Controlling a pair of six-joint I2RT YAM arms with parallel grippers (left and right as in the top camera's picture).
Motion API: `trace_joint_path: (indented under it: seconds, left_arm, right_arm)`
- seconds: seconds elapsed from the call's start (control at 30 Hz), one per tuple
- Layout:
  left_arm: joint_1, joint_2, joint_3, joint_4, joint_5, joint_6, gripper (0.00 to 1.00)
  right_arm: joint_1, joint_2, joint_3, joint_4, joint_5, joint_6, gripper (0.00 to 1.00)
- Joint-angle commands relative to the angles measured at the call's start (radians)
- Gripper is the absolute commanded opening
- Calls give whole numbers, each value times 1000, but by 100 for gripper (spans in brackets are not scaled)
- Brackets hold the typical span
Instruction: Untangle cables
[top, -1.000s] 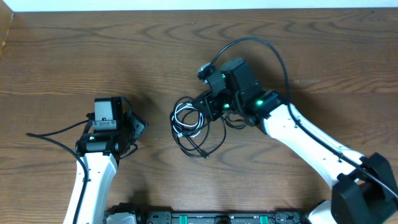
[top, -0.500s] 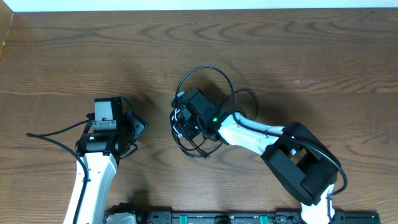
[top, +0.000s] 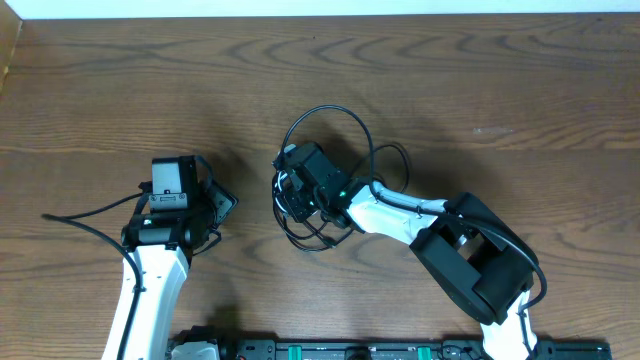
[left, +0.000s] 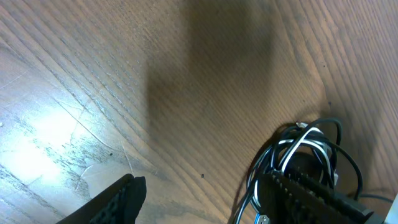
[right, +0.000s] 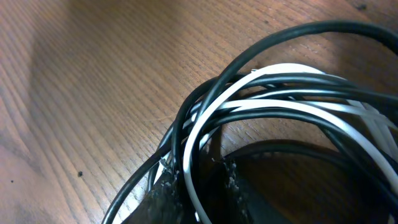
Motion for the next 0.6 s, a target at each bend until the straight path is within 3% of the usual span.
trace_joint_path:
  seconds: [0.0,0.33,0.57]
  left_arm:
    - [3,6,9,-3,-6,5,64]
    - [3,6,9,-3,-6,5,64]
    - [3,6,9,-3,-5,5,65]
  right_arm:
    - [1,34,-7,-11,34,12,3]
    - [-69,-245,-6,-63,-119,11,1]
    - [-71,-412,-6,-150,-118,-3,1]
